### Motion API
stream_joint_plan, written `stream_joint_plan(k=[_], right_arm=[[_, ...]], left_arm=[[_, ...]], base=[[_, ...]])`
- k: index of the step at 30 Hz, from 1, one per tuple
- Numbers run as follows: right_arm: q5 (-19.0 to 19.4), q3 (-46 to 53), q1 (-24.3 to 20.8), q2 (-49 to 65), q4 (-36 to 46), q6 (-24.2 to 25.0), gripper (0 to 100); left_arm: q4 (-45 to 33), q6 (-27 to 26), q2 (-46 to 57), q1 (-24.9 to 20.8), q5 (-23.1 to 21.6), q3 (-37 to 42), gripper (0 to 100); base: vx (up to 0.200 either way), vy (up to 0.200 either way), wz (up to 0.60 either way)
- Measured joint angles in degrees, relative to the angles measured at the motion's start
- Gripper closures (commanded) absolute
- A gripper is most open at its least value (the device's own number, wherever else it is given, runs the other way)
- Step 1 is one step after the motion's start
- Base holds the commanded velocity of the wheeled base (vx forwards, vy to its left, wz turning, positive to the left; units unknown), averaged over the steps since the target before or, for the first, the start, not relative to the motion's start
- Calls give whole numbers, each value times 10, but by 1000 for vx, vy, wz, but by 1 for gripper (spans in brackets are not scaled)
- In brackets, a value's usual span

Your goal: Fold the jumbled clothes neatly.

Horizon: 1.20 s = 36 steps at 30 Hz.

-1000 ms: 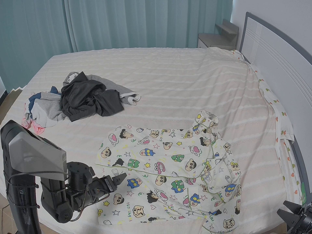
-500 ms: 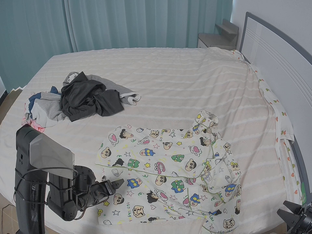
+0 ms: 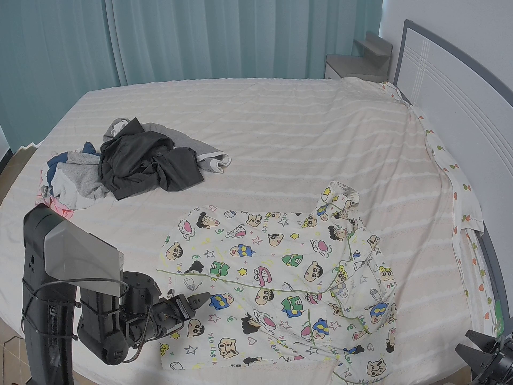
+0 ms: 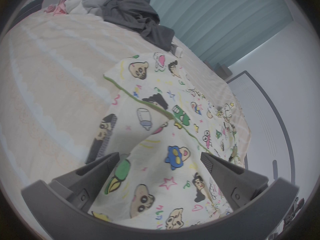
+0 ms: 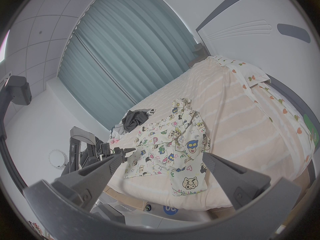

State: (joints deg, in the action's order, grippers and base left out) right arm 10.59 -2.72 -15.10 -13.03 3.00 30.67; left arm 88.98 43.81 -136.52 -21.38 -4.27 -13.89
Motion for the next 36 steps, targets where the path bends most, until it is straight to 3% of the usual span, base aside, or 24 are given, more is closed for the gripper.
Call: stream_joint_plan(k=[15, 29, 36], right_arm=[[0, 0, 0, 0, 0, 0, 0], [0, 0, 0, 0, 0, 0, 0], [0, 0, 0, 0, 0, 0, 0]], left_arm=[[0, 1, 16, -113, 5, -1, 0], [0, 13, 12, -153, 7, -9, 0], [0, 31, 12, -163, 36, -29, 0]], base=[[0, 0, 0], [0, 0, 0], [0, 0, 0]])
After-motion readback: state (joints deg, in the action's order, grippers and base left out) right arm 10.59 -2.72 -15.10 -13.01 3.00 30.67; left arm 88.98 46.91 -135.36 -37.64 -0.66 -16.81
